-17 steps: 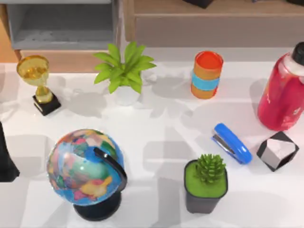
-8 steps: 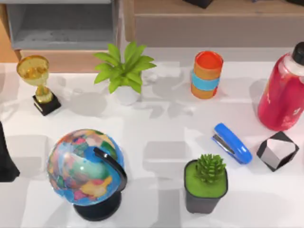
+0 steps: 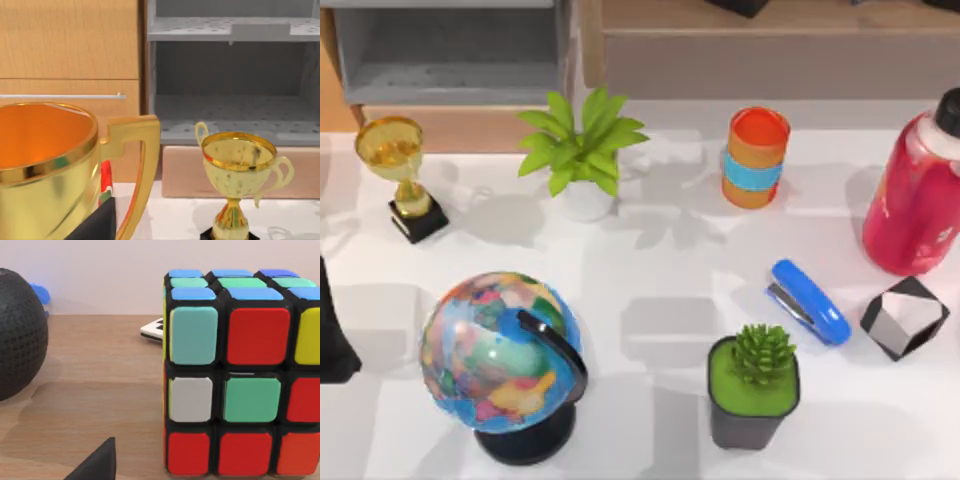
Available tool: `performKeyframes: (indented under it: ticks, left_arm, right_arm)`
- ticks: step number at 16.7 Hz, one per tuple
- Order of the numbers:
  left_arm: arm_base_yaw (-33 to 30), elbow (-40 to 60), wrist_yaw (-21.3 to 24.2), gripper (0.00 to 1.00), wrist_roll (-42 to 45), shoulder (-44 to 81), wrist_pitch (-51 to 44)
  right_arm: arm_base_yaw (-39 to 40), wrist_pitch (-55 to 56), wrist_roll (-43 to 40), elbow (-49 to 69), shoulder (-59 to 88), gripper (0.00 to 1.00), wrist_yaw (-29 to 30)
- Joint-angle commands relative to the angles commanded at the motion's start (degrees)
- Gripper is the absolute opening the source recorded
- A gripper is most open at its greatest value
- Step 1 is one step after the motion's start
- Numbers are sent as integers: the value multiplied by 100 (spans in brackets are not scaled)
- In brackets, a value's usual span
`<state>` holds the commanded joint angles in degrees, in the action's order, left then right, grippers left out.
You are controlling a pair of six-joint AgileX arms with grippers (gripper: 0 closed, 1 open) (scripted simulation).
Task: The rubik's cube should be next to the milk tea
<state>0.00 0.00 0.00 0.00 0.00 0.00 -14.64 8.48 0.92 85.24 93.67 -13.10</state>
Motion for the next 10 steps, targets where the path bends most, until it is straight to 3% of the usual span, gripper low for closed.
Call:
performKeyframes:
  ticks: [10]
  left_arm:
    - [0, 0, 0, 100, 0, 0, 0]
  right_arm:
    - [155, -215, -4, 1475, 1247, 100, 175]
